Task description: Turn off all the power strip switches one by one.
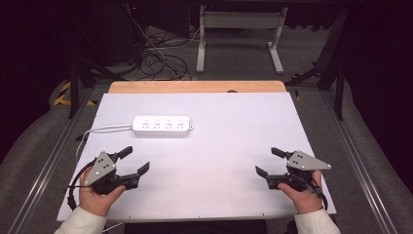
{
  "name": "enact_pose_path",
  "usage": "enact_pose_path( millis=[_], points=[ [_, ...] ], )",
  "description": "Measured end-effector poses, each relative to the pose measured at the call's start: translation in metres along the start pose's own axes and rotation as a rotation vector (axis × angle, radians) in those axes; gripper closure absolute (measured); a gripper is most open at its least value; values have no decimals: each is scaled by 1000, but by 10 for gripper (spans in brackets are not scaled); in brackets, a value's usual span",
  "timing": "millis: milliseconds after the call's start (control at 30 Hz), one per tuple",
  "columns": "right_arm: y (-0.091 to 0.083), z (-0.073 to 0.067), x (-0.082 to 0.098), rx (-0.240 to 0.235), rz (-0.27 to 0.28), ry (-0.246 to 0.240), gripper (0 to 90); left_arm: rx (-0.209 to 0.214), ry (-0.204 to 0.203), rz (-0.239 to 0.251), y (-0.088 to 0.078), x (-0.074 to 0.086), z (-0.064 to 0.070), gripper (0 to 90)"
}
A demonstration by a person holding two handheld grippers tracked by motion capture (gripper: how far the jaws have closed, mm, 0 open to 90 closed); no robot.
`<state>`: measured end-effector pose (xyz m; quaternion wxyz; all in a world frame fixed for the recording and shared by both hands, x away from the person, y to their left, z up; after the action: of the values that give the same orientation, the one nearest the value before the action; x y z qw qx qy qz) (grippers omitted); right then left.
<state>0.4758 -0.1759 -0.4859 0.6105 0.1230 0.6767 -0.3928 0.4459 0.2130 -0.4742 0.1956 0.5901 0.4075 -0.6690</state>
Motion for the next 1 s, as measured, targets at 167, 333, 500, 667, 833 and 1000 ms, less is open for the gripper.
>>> enact_pose_path(
  millis=[167,333,500,667,833,1000],
  points=[
    [0,-1,-1,-3,8,-4,153,4,9,-21,1,1,2,247],
    [0,-2,-1,-7,10,-3,153,2,23,-1,2,-2,2,246],
    [1,-3,-1,-10,9,-4,155,22,31,1,4,-6,3,270],
    [2,-5,-1,-14,8,-4,160,5,17,-13,4,-6,1,286],
    [3,-4,-1,-18,7,3,163,10,-7,-9,5,-15,-1,438],
    [4,-4,-1,-15,6,-6,171,5,-33,-56,6,-23,-7,667]
  ],
)
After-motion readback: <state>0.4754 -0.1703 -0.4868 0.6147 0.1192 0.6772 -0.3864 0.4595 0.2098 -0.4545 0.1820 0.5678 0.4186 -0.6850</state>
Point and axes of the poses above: each handheld gripper's, and its own axes: y roughly forward along the jaws, x roughly out of its underside, z roughly to its right, the point moved 10 cm from there along y, roughly forward along the jaws, and after that the axes turned 2 degrees about -z, right-handed, at the moved point
